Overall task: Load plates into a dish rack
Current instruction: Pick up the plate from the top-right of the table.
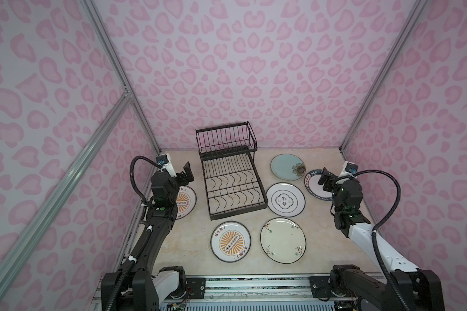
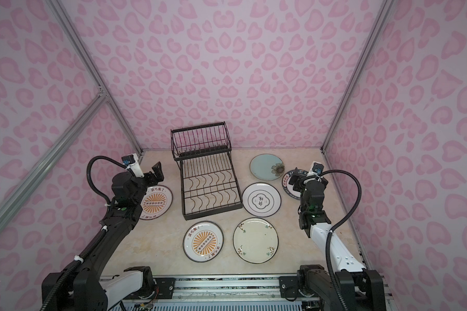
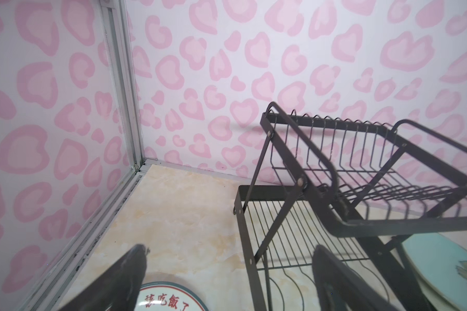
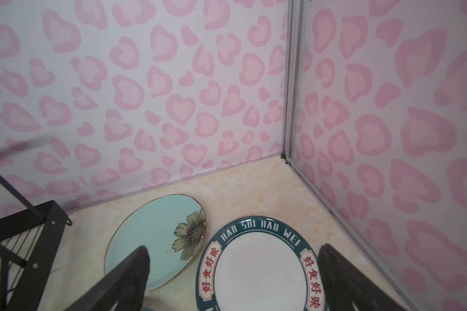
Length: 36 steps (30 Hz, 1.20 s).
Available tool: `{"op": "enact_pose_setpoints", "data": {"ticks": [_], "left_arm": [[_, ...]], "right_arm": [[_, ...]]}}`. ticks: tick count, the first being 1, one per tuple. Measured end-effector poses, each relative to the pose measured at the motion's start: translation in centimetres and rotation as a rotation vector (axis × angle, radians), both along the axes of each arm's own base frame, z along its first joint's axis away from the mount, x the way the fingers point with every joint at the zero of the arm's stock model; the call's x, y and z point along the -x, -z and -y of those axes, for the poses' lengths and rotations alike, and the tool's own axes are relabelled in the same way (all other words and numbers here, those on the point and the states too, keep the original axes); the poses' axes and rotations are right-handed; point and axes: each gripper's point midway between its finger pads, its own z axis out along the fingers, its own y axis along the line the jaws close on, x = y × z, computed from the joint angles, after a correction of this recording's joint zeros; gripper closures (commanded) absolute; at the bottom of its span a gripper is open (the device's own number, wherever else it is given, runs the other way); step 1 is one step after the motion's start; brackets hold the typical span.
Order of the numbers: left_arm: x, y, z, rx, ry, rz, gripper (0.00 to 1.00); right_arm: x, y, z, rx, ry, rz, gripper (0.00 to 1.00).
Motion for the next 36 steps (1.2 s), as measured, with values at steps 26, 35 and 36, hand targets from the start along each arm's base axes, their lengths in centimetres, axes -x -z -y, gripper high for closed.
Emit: {"op": "enact_pose_setpoints", "data": {"ticks": [26,35,36], "left_arm": [[3.0,0.3,3.5,0.299,0.1,-0.149,0.02],[3.6,0.6,4.2,0.322,0.115,-0.162,0.02],[3.7,0.7,4.3,0.328,0.118,-0.164,0.03]], "right_arm": [[-0.6,6.0,2.5,-0.645,-0.15,-0.336,0.11],[1.3,11.3,6.4,-0.855,-0.021,-0.385,0.11],[1.5,11.7,6.9,-0.869,-0.003,-0.386,0.11]]}}
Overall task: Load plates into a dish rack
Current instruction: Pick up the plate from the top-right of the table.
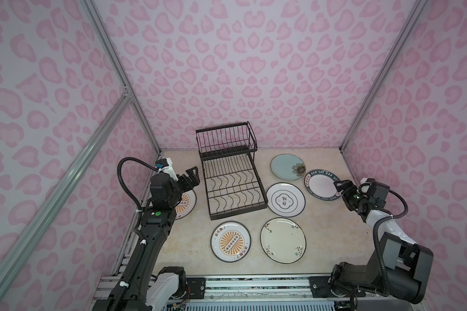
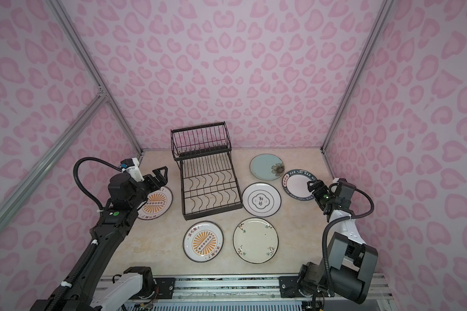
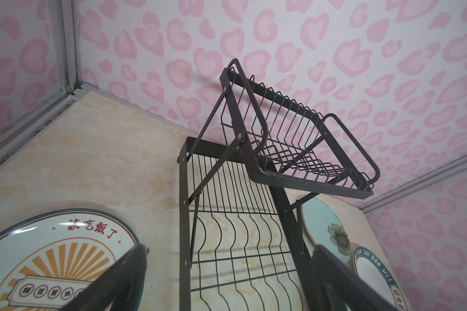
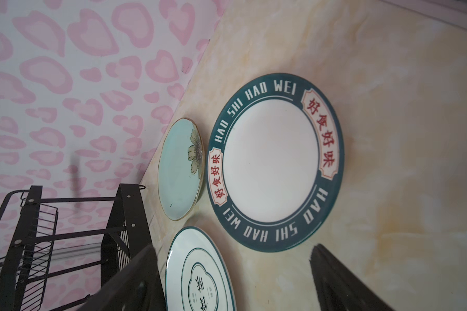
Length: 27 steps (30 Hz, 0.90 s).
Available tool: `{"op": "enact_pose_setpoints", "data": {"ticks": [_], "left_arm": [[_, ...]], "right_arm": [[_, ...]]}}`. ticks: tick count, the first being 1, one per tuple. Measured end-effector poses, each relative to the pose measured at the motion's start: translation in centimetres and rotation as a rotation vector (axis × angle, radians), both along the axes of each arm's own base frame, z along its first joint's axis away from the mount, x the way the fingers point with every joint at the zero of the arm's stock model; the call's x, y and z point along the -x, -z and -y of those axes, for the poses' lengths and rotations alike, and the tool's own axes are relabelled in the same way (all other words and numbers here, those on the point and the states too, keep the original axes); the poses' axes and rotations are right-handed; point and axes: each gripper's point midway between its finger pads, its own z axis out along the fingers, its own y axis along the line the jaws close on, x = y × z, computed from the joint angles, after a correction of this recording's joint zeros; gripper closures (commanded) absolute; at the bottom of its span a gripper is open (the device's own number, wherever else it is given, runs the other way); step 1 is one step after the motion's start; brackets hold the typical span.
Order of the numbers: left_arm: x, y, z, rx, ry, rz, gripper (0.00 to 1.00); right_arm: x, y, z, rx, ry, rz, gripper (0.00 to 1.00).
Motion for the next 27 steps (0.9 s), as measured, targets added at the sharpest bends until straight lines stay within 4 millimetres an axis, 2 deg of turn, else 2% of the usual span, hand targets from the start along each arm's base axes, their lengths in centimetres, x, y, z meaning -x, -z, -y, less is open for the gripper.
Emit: {"op": "enact_pose_setpoints", "data": {"ticks": [3,7,13,20,22,27], "left_arm": [[-0.1,0.2,0.3,0.028,0.011,-0.011,0.03],[-0.4,1.2,1.3,0.063,0.052,-0.05,0.02],[-0.5,1.2,2.7,0.075,0.11,-0.068,0.02],[0.5,1.5,3.9,0.075,0.135,-0.082,0.02],[0.7,1.8,4.1,0.073,0.13,-0.089,0.02],[0.8,2.5,4.0,0.058,0.109,-0.112,0.02]], "right_arm": [[0.5,1.0,1.2,-0.024,0.038,-0.026,0.13],[0.7,2.3,1.6,-0.051,0.046,-0.053,0.14],[1.0,4.8,1.9,-0.09,0.055,-0.103,0.17],[0.6,7.7,2.4,-0.156,0.046,-0.146,0.32],[0.5,8.4,2.6,-0.172,0.048,-0.152,0.34],[-0.1,9.2,2.9,-0.199,0.041,-0.151,0.4]]}}
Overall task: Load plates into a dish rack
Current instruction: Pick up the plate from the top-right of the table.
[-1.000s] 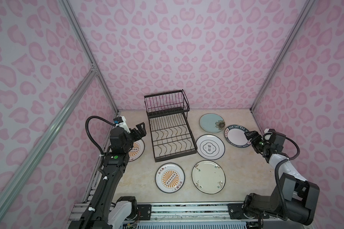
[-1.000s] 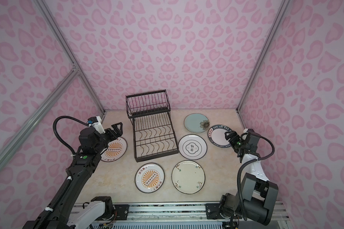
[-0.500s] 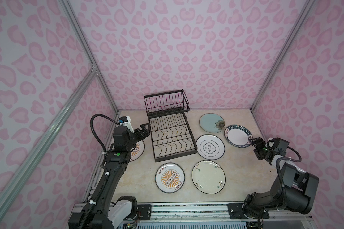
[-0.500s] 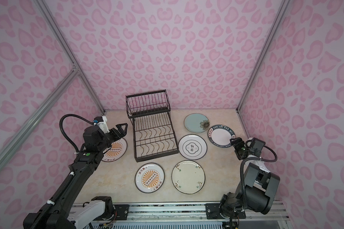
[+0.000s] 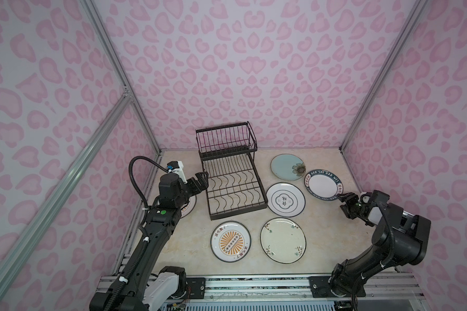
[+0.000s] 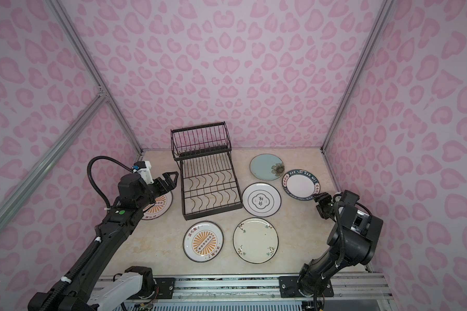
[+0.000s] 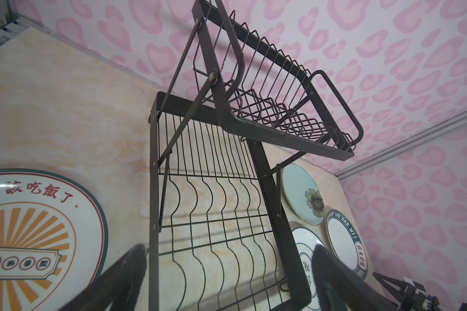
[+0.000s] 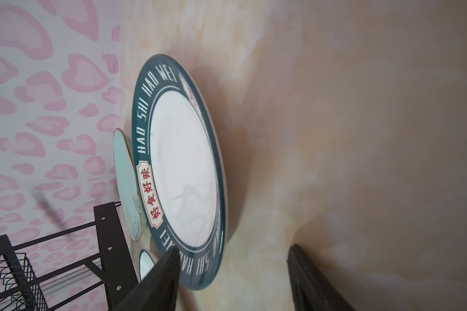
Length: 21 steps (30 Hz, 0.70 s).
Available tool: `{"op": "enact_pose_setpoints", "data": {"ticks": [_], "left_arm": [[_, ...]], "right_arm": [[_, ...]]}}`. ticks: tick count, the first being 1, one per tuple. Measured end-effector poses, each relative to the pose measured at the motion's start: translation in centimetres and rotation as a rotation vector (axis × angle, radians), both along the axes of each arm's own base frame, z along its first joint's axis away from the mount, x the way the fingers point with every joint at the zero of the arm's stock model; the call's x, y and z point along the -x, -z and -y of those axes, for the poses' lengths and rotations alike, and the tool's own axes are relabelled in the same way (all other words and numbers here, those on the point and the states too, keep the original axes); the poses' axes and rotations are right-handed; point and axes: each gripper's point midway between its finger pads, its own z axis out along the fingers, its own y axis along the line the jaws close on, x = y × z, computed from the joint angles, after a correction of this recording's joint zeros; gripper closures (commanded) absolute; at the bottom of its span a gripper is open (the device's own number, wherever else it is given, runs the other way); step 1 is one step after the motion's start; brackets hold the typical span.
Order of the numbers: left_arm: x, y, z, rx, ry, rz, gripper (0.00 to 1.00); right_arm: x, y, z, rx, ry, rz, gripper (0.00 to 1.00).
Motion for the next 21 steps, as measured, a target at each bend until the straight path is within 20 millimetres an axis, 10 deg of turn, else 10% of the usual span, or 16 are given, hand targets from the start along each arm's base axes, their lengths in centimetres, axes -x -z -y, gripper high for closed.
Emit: {"op": "enact_pose_setpoints", "data": {"ticks": [21], "left_arm": [[-0.4,4.1,3.6,-0.066,0.024,-0.109,0.02]], "right_arm": [[-3.6,1.0,0.1,-0.032,-0.043,0.08,0.6]]}}
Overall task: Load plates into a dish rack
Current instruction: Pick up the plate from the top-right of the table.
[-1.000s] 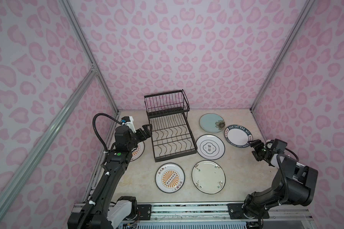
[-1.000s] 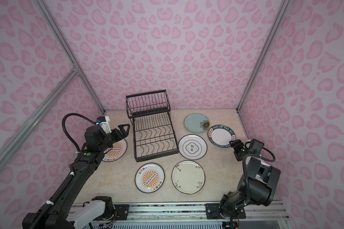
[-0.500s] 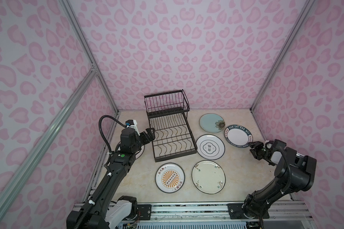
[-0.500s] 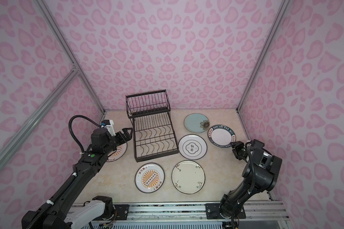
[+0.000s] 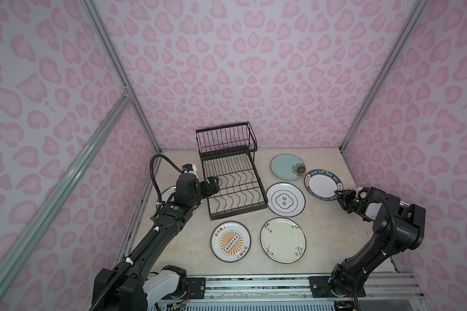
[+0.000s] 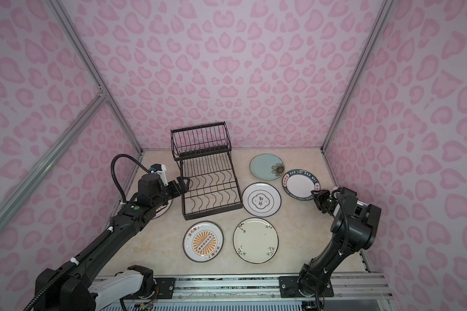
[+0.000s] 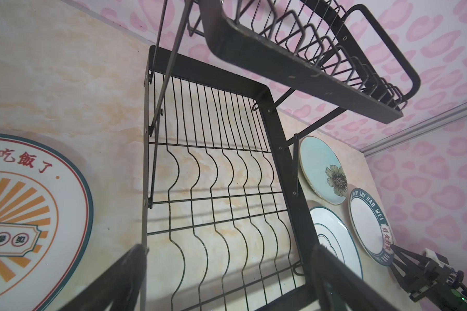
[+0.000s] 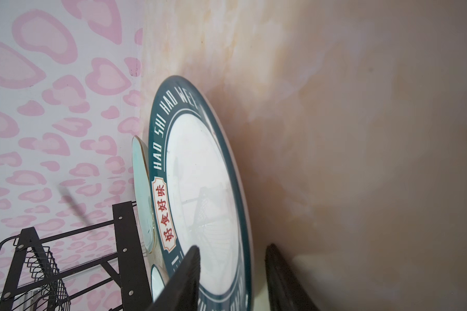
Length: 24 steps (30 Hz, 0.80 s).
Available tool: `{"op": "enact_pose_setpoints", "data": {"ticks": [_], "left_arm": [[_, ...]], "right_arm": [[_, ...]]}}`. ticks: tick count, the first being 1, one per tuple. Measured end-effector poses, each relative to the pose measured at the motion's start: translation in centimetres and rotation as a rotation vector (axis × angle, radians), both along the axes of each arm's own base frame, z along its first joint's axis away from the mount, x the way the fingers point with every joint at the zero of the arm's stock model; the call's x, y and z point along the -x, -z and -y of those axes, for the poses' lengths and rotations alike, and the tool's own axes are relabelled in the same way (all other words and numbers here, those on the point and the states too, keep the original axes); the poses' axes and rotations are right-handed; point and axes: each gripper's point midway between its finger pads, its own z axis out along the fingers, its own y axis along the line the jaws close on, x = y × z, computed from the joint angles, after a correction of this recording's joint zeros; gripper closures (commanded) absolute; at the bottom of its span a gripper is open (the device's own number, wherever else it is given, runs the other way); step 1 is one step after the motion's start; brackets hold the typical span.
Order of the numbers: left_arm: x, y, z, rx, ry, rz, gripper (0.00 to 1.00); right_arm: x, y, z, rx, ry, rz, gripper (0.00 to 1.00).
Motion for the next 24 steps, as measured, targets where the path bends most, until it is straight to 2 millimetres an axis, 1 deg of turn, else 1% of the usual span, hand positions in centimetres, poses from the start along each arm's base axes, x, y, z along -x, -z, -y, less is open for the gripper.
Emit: {"op": "enact_pose_setpoints", "data": {"ticks": [10,19,22,24], "left_arm": [[-0.12,-0.55,0.62,-0.008,0.002,0.006,0.02],[0.12,-0.09,0.6,-0.019,0.0,-0.012,0.02],[0.22,0.05,0.54,-0.033,0.0,-0.015,0.02],[0.28,0.15,0.31,-0.045,-0.009,-0.022,0.02]], "right_arm": [[-0.6,0.33,-0.24,0.005,0.006,0.003,0.69],[-0.7,0.52,-0.16,0.004,0.01,0.001,0.7],[-0.86,0.51,-0.05,0.007,0.009,0.001,0.72],[-0.86,0.55,0.04,0.012,0.01,-0.003,0.76]]}}
